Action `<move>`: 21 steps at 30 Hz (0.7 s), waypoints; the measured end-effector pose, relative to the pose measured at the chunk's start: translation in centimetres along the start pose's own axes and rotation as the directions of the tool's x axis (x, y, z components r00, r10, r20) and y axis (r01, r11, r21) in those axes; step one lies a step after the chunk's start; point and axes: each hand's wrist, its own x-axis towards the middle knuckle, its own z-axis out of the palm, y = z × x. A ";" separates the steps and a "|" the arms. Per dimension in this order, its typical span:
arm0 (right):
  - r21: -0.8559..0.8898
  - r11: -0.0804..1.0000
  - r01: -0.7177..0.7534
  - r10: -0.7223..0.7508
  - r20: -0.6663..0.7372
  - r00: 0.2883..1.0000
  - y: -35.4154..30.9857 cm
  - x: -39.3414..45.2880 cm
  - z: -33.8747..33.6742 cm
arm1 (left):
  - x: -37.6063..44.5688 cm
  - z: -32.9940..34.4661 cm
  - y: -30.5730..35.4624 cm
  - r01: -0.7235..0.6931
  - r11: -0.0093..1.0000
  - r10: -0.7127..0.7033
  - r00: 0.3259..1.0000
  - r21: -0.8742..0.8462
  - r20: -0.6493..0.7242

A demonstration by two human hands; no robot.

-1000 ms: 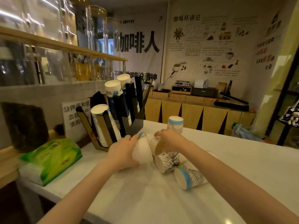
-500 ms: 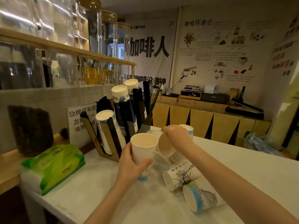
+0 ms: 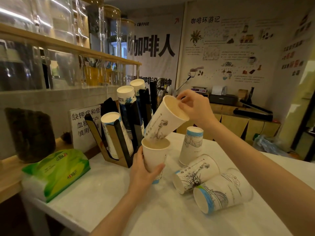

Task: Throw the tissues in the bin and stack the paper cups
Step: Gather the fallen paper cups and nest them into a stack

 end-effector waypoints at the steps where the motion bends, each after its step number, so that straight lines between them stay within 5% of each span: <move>1: -0.006 1.000 -0.002 0.002 0.053 0.999 -0.4 -0.1 0.0 | 0.0 -0.1 0.0 -0.004 1.000 0.004 1.000 0.005 0.006; 13: -0.346 0.937 -0.037 0.201 0.453 0.869 -0.4 -3.5 5.7 | -0.1 -0.1 -0.5 -0.022 0.999 0.021 1.000 0.024 0.012; 17: -0.264 0.956 -0.127 0.236 0.437 0.868 0.6 -4.2 5.6 | 0.0 0.0 -0.7 -0.023 1.000 0.023 0.999 0.017 0.026; 21: -0.123 0.947 -0.297 0.317 0.517 0.795 1.0 -5.0 4.5 | -0.1 -0.1 -0.6 -0.038 0.999 0.037 0.999 0.027 0.032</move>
